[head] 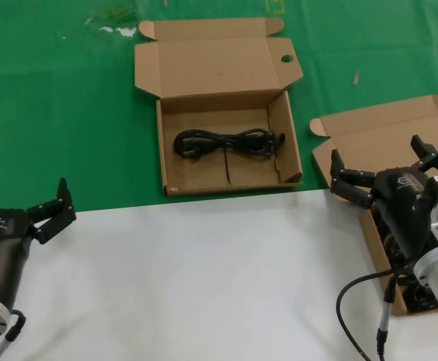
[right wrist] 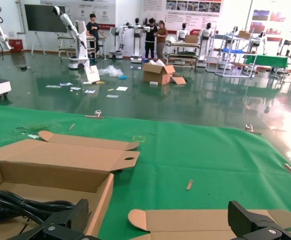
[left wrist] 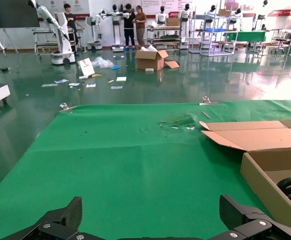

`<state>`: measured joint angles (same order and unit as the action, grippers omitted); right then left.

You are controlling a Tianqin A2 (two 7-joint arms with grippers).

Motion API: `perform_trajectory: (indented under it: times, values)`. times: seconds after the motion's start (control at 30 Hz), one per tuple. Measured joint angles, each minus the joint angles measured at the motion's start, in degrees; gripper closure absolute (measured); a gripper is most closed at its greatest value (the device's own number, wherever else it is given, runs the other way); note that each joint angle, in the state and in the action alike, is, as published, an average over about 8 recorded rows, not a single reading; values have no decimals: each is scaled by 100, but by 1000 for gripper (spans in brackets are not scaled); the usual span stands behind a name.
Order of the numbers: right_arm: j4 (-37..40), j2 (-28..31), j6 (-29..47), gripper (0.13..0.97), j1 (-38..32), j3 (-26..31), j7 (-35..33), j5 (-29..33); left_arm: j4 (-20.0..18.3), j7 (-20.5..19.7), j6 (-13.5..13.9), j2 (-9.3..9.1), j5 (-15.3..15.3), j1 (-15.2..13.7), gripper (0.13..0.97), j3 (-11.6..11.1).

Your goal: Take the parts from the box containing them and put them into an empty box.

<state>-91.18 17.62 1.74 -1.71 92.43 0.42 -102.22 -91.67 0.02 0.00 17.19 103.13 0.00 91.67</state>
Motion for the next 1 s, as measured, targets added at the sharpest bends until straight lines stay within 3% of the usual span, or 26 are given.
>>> perform_trajectory:
  times: [1.0]
  values:
    - [0,0,-1,129,1,0,0,0,0,-2,0,0,0,0,132,0]
